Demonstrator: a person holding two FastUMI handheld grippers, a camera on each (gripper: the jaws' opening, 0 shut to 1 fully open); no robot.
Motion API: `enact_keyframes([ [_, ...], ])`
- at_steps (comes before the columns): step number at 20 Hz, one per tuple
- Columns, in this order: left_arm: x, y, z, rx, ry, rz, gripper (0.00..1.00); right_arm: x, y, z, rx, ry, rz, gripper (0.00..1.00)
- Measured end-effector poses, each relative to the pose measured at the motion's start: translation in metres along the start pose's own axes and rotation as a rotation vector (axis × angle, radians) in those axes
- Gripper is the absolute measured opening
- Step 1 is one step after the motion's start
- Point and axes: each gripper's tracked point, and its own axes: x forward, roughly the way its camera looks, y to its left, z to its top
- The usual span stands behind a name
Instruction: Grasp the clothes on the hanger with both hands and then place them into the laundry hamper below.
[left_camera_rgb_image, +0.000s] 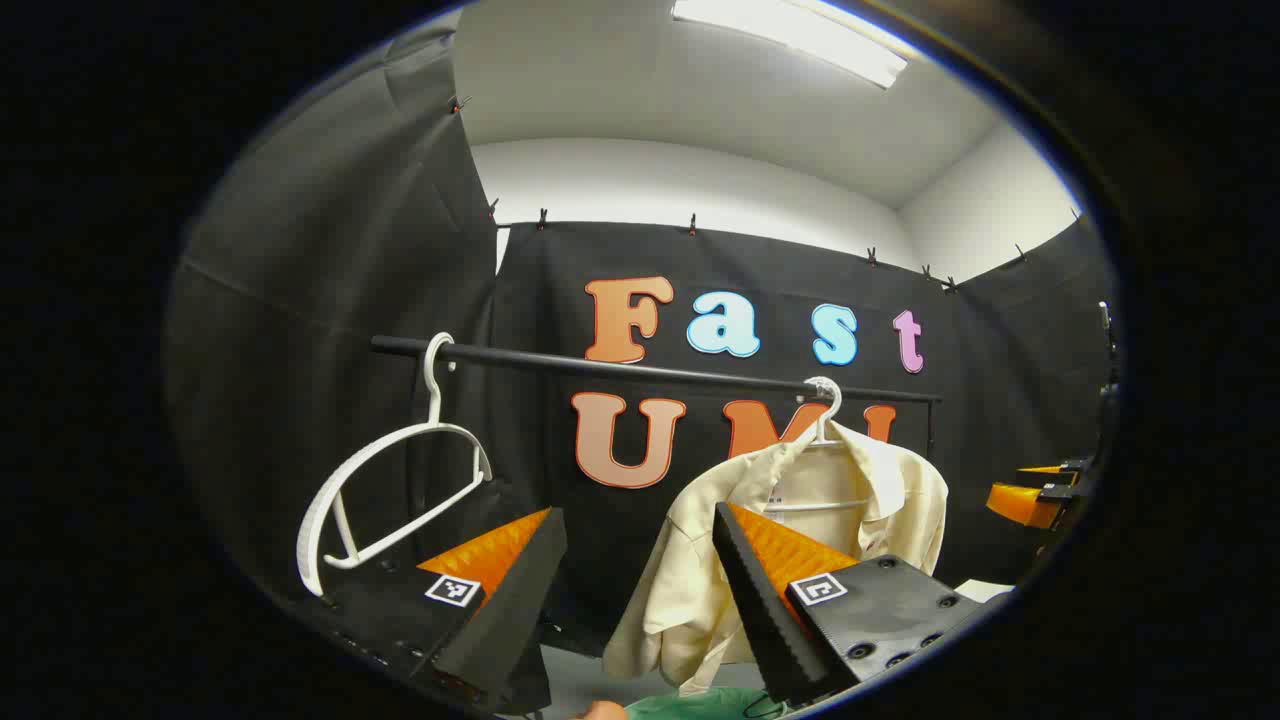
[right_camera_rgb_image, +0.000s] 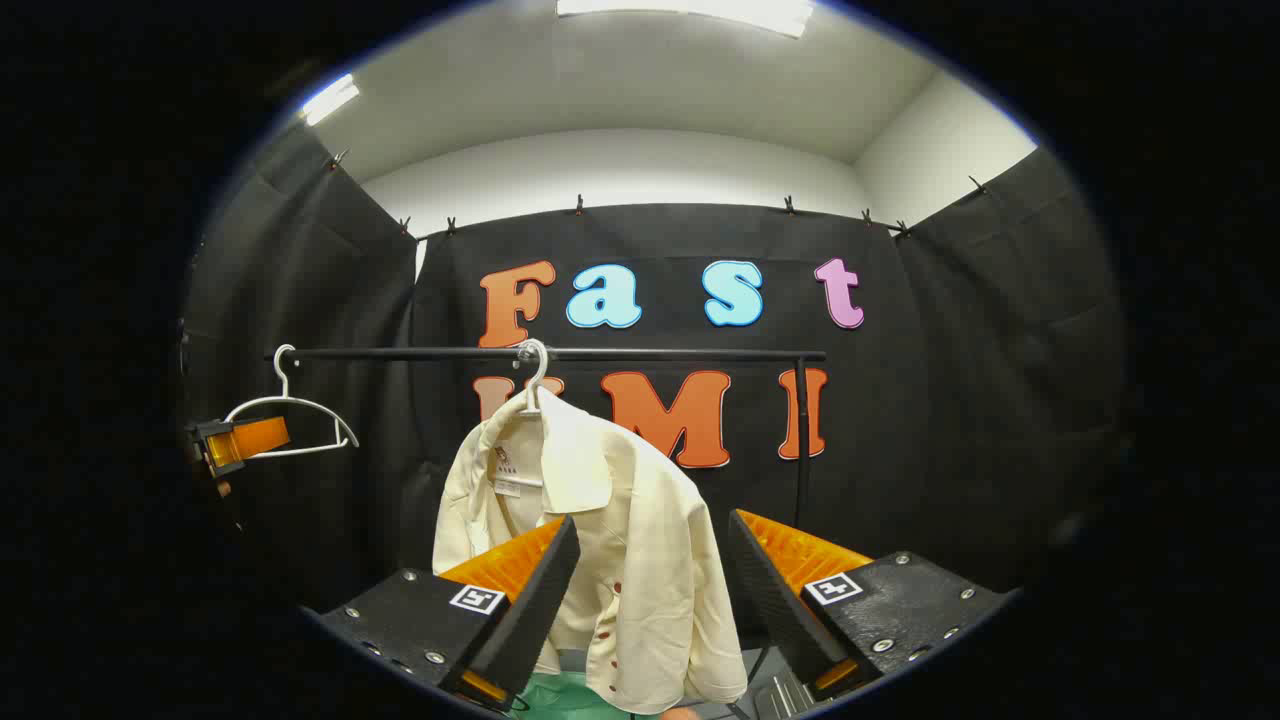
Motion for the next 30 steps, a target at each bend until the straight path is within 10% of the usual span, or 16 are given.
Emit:
enact_keyframes([
  [17,-0.002,-0.003,-0.008,-0.006,0.012,0.007,0.96,0.003,-0.003,-0.023,-0.034,0.012,-0.005,0.93],
  [30,0.014,-0.014,-0.047,0.004,0.048,0.008,1.0,0.051,0.018,-0.12,-0.098,0.055,-0.054,0.93],
])
